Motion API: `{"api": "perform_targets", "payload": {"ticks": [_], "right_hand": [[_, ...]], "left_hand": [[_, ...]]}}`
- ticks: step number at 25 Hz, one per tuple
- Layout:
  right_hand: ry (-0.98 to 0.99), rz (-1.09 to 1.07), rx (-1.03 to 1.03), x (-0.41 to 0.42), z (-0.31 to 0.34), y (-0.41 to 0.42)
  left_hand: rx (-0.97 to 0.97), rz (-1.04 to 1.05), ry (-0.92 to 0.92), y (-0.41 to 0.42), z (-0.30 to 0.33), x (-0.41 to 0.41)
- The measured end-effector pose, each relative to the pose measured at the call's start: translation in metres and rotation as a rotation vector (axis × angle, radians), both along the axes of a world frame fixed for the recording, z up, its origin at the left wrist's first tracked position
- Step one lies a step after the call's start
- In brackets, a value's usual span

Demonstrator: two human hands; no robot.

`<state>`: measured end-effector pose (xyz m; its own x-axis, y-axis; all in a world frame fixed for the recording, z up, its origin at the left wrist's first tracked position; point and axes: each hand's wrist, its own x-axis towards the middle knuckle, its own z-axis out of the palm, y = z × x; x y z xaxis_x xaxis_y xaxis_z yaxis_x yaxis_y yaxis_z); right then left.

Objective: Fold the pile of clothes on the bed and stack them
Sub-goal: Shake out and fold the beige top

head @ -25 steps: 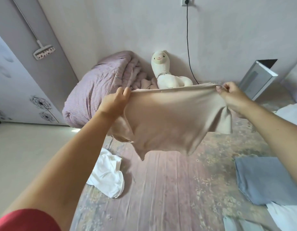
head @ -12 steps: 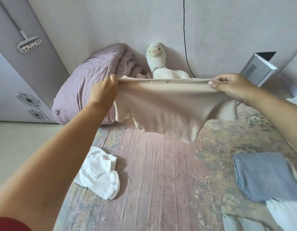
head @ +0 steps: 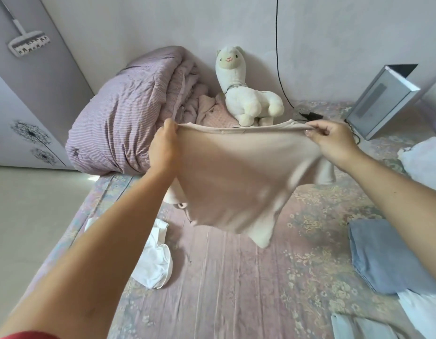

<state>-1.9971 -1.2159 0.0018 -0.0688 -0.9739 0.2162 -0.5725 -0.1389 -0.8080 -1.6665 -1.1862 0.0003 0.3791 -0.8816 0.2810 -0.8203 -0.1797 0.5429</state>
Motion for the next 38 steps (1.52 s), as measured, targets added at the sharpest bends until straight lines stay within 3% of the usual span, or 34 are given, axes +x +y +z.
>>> {"api": "perform_targets", "payload": {"ticks": [2,4,8,11,14,19,23,28,32,36,38], "right_hand": [[0.007,-0.033,-0.064,0.002,-0.012,-0.004],[0.142,-0.021,-0.24,0.001,-0.016,0.003],[0.444,0.158,-0.537,-0.013,-0.038,0.048],[0.581,0.408,-0.524,-0.03,-0.093,0.109],[0.699,0.603,-0.402,-0.042,-0.182,0.182],[0.851,0.806,-0.13,-0.053,-0.35,0.338],[0.889,0.945,0.088,-0.06,-0.428,0.45],[0.938,1.074,0.169,-0.064,-0.448,0.514],[0.842,0.933,0.231,-0.053,-0.445,0.506],[0.63,0.638,0.233,-0.023,-0.42,0.412],[0.608,0.472,0.256,-0.009,-0.415,0.35]], "left_hand": [[-0.078,-0.169,-0.417,0.002,-0.012,0.011],[-0.263,-0.27,-0.696,0.0,-0.021,0.029],[-0.524,-0.426,-0.915,0.025,-0.039,0.047],[-0.563,-0.746,-0.862,0.081,-0.089,0.043],[-0.468,-0.961,-0.786,0.156,-0.169,0.035],[-0.078,-1.106,-0.587,0.329,-0.351,0.019],[0.177,-1.123,-0.403,0.45,-0.449,0.019],[0.193,-1.185,-0.399,0.517,-0.473,0.013],[0.228,-1.159,-0.379,0.521,-0.464,0.015],[0.246,-1.071,-0.269,0.436,-0.435,0.029],[0.213,-0.847,-0.276,0.371,-0.42,0.032]]}}
